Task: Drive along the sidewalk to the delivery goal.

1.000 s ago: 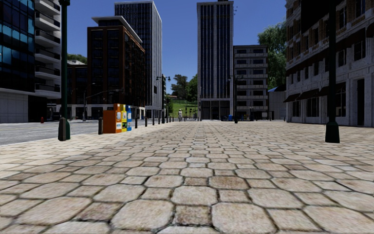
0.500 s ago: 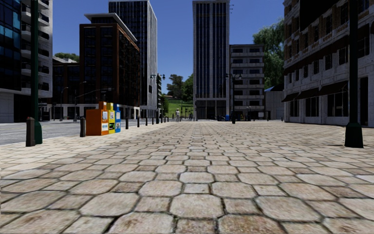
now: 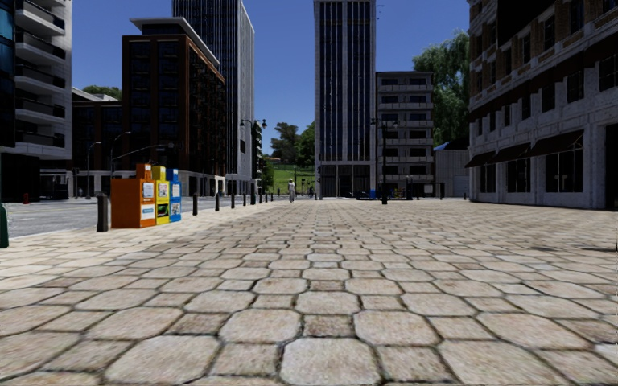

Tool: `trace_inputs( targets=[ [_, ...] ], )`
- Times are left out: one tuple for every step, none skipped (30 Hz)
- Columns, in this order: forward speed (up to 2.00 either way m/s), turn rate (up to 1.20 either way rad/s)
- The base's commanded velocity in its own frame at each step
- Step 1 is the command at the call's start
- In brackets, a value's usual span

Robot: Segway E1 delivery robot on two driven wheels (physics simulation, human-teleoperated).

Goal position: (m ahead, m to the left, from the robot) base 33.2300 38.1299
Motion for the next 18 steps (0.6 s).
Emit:
trace_inputs(
  targets=[
    [2.00,0.00],
    [2.00,0.00],
    [2.00,0.00],
    [2.00,0.00],
    [2.00,0.00],
    [2.00,0.00],
    [2.00,0.00],
    [2.00,0.00],
    [2.00,0.00],
    [2.00,0.00],
    [2.00,0.00],
    [2.00,0.00],
    [2.00,0.00],
    [2.00,0.00],
    [2.00,0.00],
    [2.00,0.00],
    [2.00,0.00],
    [2.00,0.00]
  ],
)
